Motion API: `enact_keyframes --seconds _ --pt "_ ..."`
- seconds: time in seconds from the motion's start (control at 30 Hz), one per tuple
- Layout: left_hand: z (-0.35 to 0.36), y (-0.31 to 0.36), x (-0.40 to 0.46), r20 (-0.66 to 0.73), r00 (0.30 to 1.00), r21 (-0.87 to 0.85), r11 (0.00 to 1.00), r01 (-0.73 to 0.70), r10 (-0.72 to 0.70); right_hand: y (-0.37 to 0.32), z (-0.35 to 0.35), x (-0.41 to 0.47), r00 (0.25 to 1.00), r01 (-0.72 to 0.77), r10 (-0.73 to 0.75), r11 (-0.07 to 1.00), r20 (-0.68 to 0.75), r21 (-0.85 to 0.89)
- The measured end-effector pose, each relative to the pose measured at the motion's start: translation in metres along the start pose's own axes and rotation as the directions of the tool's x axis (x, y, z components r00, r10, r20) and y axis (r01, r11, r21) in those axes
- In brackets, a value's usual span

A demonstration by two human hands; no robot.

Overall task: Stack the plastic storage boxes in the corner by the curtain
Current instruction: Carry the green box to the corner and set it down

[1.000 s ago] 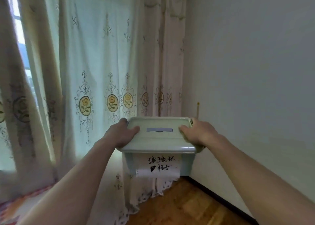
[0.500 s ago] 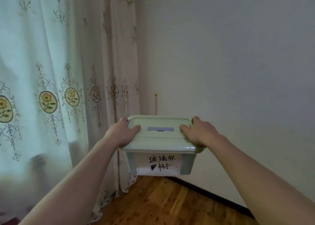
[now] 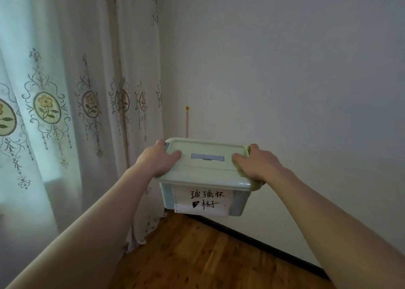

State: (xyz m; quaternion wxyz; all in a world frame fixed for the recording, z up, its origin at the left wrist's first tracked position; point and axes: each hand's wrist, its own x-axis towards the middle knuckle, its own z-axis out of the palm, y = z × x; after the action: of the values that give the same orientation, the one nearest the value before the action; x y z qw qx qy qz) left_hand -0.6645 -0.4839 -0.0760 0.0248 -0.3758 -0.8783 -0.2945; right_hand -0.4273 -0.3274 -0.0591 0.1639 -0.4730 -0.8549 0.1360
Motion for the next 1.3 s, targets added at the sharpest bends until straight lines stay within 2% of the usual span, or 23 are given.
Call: enact_keyframes --seconds 0.23,0.57,0.9,1.3 --pt "0.015 -0.036 0.091 -0.002 1.000 0.001 1.000 0.015 -0.015 -0.043 0.034 0.077 1.000 0.007 -0.007 1.000 0.011 -0.001" --pt "0.032 -0.071 0.177 -0.021 1.000 0.019 1.000 0.014 -0.013 -0.078 0.080 0.161 1.000 0.012 -0.012 1.000 0.001 -0.001" --pt "0.076 -0.101 0.277 -0.065 0.998 0.026 1.000 0.011 -0.009 -0.094 0.141 0.273 0.998 0.012 -0.016 0.998 0.057 0.069" --pt "0.155 -0.099 0.444 -0.017 0.999 0.051 0.998 0.044 -0.043 -0.092 0.185 0.450 0.996 0.010 -0.016 0.998 0.091 0.065"
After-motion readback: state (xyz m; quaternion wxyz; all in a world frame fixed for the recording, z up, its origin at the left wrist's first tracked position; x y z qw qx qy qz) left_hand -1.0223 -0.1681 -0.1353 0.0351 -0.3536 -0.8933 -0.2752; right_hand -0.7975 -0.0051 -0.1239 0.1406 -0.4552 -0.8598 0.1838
